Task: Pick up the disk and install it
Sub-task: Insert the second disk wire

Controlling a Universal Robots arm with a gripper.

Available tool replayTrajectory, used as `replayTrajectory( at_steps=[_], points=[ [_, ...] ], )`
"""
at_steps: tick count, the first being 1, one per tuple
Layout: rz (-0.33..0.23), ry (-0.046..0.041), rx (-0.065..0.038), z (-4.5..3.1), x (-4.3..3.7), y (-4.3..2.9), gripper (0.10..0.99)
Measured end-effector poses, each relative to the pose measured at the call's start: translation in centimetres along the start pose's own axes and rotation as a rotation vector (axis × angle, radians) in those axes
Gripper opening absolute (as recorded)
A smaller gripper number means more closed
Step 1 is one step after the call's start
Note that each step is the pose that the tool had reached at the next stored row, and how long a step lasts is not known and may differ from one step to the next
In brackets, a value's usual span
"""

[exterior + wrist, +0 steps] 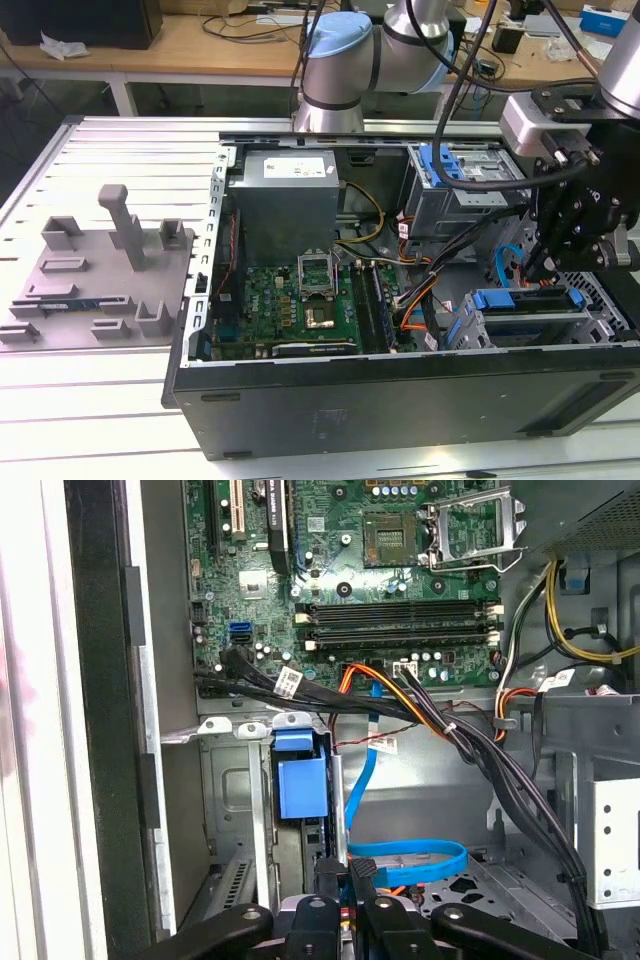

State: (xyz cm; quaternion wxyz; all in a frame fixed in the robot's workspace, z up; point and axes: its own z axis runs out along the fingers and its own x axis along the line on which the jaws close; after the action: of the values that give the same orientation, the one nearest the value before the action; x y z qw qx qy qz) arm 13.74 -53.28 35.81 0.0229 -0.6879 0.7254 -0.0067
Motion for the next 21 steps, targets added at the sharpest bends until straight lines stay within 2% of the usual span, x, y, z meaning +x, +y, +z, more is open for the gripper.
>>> replayTrajectory(
  at_steps=[8,21],
  points=[
    [0.0,0.0,0.0,0.05,0.3,-0.02,0.161],
    [0.0,0.0001,0.0,0.26,0.32,-0.16,0.161]
  ],
)
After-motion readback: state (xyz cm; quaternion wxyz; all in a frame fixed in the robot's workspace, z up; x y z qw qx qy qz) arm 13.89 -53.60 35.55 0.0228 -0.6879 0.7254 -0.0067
